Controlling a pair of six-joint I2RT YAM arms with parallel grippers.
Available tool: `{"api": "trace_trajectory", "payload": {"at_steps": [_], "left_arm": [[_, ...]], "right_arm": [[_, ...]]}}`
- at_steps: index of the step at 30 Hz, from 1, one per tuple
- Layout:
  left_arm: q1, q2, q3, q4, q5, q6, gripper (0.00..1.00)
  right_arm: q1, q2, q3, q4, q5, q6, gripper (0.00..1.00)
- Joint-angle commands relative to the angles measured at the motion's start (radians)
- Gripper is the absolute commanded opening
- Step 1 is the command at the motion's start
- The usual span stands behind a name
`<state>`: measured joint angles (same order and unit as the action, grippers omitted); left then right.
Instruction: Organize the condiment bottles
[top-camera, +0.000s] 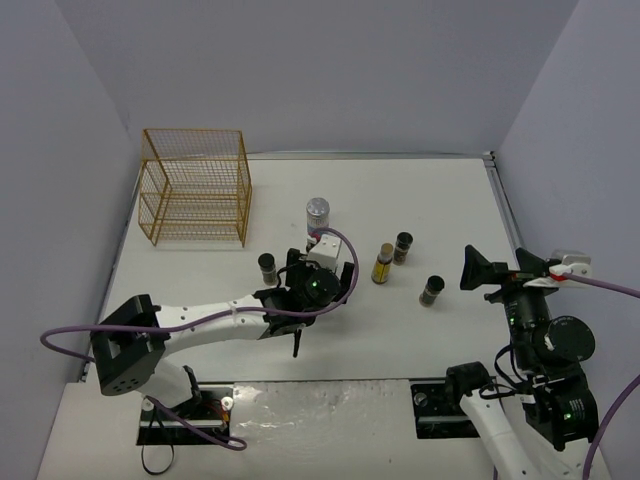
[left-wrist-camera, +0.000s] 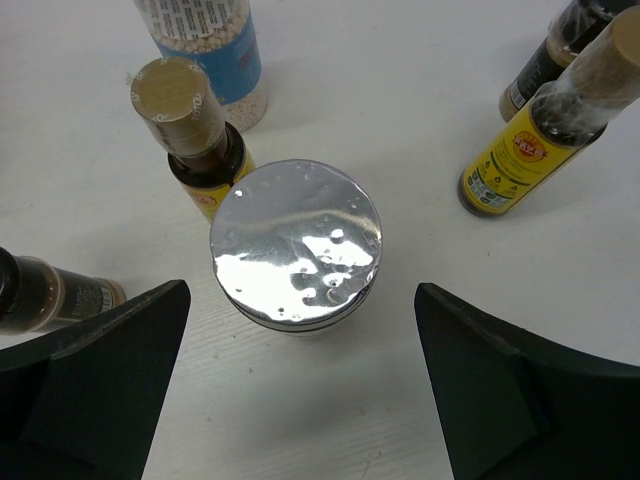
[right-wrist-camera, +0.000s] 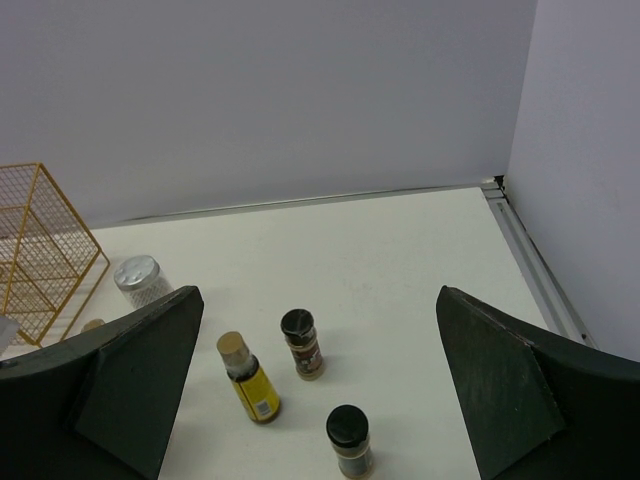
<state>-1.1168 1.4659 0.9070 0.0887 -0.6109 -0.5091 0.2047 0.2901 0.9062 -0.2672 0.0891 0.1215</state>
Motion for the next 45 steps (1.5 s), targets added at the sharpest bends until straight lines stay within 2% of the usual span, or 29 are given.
{"api": "trace_trajectory", "payload": {"at_steps": [1,13,19,22,24,29,33,36,39,41,45], "left_arm": [[-0.005,0.006,0.066,0.083,-0.043,-0.019,0.89],[-0.005,0.008,0.026,0.174,-0.053,0.003,0.6],[-0.019,-0.07,0.004,0.118,-0.026,-0.006,0.19],[-0.022,-0.134,0.01,0.04,0.017,-0.017,0.05],[-0.022,-0.207,0.012,0.004,0.041,-0.015,0.01],[-0.022,-0.38,0.061,-0.179,0.074,0.037,0.0],[-0.006,-0.468,0.169,-0.37,-0.005,0.11,0.0],[0.055,-0.498,0.258,-0.435,-0.035,0.174,0.0],[0.27,-0.493,0.349,-0.489,0.057,0.226,0.0],[0.372,-0.467,0.391,-0.501,0.119,0.233,0.0],[0.645,-0.363,0.568,-0.454,0.275,0.287,0.0]], "right_arm": [[0.007,-0.001,-0.006,0.053,0.004,-0.018,1.0],[0.007,-0.015,-0.024,0.044,-0.003,-0.018,1.0],[0.007,-0.015,-0.019,0.04,-0.001,-0.02,1.0],[0.007,-0.012,-0.017,0.041,0.0,-0.021,1.0],[0.007,-0.008,-0.013,0.04,-0.002,-0.022,1.0],[0.007,0.002,-0.008,0.04,-0.007,-0.023,1.0],[0.008,0.011,-0.001,0.041,-0.018,-0.02,1.0],[0.007,0.023,0.003,0.042,-0.026,-0.019,1.0],[0.007,0.038,0.007,0.042,-0.038,-0.019,1.0],[0.007,0.043,0.01,0.042,-0.046,-0.02,1.0],[0.007,0.059,0.018,0.043,-0.066,-0.02,1.0]]}}
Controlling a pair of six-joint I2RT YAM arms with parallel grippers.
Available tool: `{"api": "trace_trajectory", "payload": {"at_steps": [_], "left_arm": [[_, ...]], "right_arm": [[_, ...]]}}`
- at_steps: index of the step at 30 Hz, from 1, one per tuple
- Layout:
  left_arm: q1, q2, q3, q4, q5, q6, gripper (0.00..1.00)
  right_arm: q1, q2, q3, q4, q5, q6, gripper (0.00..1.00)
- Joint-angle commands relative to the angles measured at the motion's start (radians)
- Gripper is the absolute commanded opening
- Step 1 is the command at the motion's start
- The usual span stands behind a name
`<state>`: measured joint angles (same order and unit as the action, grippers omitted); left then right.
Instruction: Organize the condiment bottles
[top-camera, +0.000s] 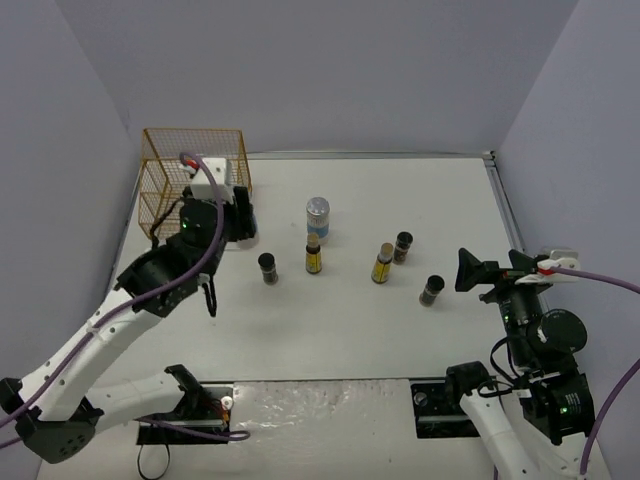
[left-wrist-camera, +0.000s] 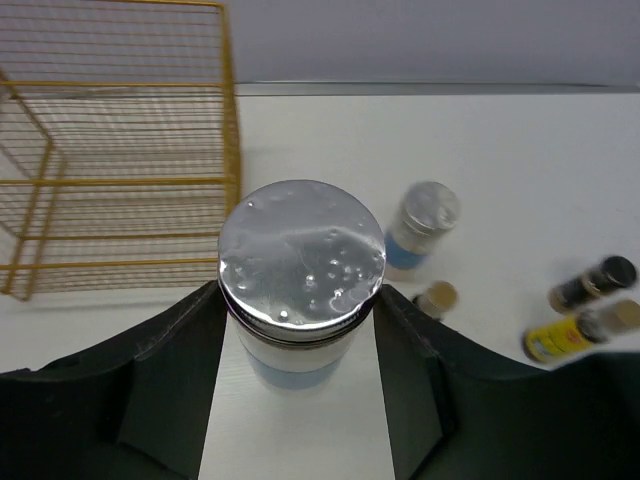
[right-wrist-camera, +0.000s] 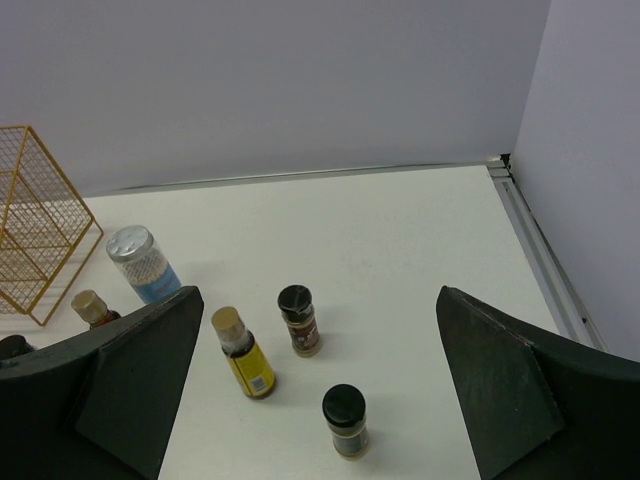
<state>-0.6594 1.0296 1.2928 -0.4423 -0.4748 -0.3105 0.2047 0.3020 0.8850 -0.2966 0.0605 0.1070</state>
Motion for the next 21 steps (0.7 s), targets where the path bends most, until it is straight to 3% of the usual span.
{"api": "trace_trajectory", "payload": {"at_steps": [1,5,16,21], "left_arm": [[0.243,0.104,0.219,0.093,0.173,0.092,0.0],[0.437,0.252,0.358,0.153,0.287,0.095,0.0],[0.684,0.547,0.546,0.386,0.452,0.105,0.0],[0.739,0.642,0.616,0.461,0.506,0.108,0.0]], "right_arm": [[0.007,0.05,0.041,0.073,-0.041,-0.006,1.0],[0.007,0.068,0.047,0.073,-0.05,-0.006,1.0],[0.013,0.128,0.06,0.077,-0.119,-0.018,1.0],[0.024,0.155,0.066,0.077,-0.157,-0.026,1.0]]}}
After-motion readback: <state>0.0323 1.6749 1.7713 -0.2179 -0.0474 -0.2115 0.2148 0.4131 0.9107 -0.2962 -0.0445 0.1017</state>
